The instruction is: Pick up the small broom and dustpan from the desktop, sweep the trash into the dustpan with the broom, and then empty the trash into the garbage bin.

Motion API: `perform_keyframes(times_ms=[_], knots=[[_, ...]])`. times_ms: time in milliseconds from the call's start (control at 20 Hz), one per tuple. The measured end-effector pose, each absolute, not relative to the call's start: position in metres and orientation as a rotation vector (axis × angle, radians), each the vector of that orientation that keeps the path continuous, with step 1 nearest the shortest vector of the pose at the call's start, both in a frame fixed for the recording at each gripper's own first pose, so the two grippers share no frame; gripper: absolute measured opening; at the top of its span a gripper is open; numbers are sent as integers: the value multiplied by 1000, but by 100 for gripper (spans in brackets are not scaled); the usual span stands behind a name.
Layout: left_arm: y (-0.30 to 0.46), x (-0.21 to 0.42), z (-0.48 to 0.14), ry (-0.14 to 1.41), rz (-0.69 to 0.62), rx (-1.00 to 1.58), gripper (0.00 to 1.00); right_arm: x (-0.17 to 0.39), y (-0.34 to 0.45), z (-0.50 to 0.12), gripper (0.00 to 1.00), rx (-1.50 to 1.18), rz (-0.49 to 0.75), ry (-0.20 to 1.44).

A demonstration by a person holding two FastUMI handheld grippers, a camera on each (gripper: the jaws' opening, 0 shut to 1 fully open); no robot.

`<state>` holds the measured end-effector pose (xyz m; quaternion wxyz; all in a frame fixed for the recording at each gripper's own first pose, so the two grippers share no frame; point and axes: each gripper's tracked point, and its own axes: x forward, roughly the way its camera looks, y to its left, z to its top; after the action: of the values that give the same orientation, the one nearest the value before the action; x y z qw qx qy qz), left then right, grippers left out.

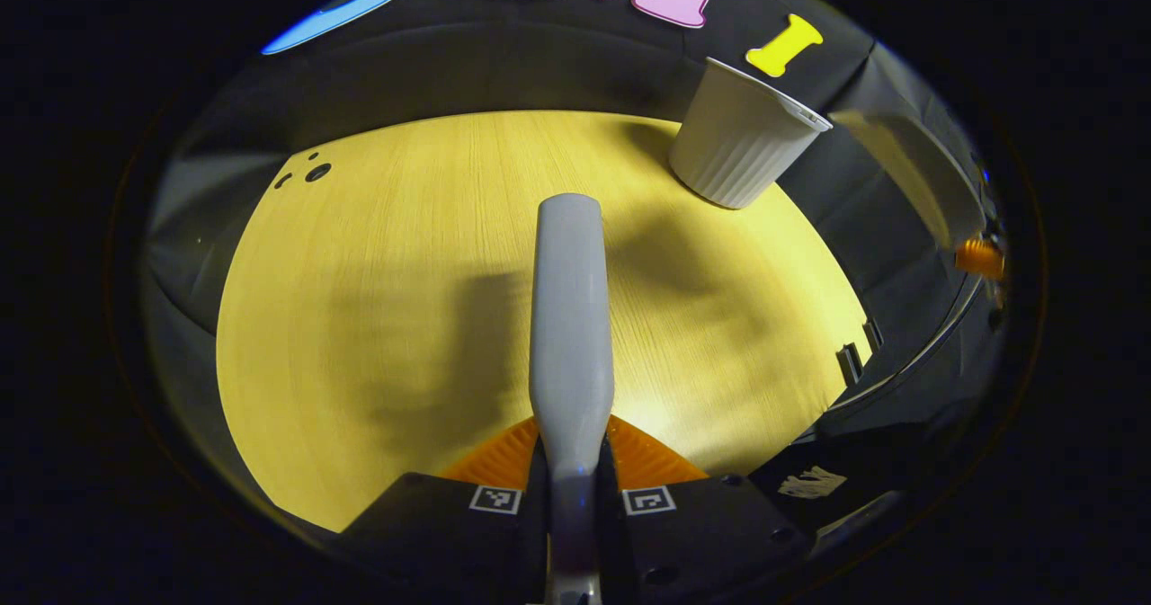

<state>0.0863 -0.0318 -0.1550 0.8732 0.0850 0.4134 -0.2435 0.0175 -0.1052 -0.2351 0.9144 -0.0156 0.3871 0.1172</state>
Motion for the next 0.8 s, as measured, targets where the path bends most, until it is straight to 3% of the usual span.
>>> perform_keyframes(times_ms=[200, 300, 350, 800], knots=[[-29, 85, -157, 861, -480, 133, 30, 20, -105, -238, 39, -38, 224, 747], [-28, 84, -156, 860, -455, 116, 27, 20, -102, -241, 39, -31, 208, 720], [-28, 85, -155, 862, -442, 104, 30, 21, -101, -242, 39, -21, 202, 709], [-21, 69, -169, 882, -234, -66, 27, 26, -112, -241, 39, -118, 29, 620]])
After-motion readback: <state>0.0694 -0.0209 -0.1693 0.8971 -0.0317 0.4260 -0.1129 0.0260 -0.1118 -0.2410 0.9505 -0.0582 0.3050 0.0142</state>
